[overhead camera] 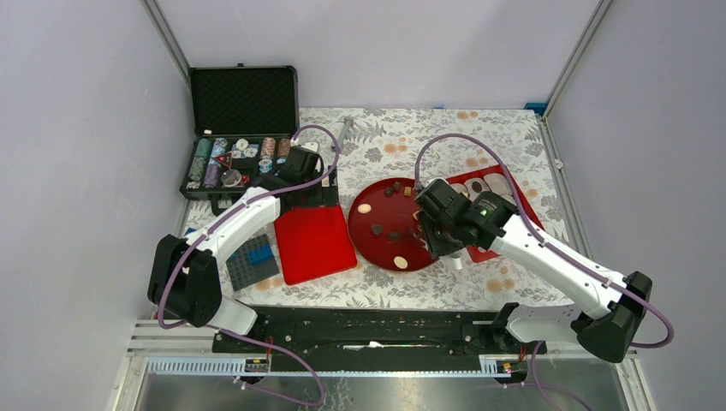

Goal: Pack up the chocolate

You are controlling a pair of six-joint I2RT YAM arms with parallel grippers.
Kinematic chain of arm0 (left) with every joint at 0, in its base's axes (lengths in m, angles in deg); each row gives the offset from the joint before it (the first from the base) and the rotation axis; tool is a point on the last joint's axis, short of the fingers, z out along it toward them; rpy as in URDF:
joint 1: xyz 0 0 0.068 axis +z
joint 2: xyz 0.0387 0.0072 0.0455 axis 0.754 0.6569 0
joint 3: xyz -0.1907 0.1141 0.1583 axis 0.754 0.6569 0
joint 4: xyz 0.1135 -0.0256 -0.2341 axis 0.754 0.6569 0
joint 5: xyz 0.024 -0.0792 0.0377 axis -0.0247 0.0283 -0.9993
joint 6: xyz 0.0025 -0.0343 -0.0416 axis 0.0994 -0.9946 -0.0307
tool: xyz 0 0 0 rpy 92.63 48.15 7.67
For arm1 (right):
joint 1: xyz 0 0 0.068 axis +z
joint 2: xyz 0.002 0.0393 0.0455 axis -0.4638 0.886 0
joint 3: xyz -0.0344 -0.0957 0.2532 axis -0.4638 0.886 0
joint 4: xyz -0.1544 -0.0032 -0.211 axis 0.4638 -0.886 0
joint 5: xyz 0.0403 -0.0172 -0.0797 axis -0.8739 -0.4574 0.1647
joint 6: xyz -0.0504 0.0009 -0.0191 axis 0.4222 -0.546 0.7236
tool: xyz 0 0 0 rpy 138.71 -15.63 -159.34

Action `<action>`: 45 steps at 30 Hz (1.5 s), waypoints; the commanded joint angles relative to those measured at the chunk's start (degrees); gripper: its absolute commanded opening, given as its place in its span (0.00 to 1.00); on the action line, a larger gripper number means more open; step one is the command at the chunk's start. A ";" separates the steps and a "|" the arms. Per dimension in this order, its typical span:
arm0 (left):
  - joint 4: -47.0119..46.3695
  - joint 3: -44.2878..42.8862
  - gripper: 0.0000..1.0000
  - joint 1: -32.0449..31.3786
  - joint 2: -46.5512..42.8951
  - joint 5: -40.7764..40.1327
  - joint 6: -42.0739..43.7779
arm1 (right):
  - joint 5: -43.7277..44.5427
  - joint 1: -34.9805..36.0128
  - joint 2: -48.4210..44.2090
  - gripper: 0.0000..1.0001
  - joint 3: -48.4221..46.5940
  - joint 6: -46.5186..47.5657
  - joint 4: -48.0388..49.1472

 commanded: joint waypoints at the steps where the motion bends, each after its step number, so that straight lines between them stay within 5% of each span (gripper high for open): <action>1: -2.47 0.14 0.99 0.27 -0.42 0.23 0.15 | 8.41 0.39 -0.30 0.25 -5.15 0.23 0.59; 6: -2.46 0.16 0.99 0.27 -0.82 0.28 0.28 | 13.66 -2.83 0.01 0.21 -8.11 0.57 1.14; 12: -2.47 0.18 0.99 0.27 -1.39 0.19 0.63 | 13.02 -17.08 -2.14 0.19 -8.90 3.06 3.71; 25: -2.12 -0.06 0.99 0.27 -0.83 0.24 0.85 | 14.48 -36.40 -2.27 0.19 -1.12 5.37 10.09; 45: -2.12 -0.18 0.99 0.27 -0.25 0.66 0.43 | 11.69 -42.20 4.93 0.24 3.25 5.28 25.87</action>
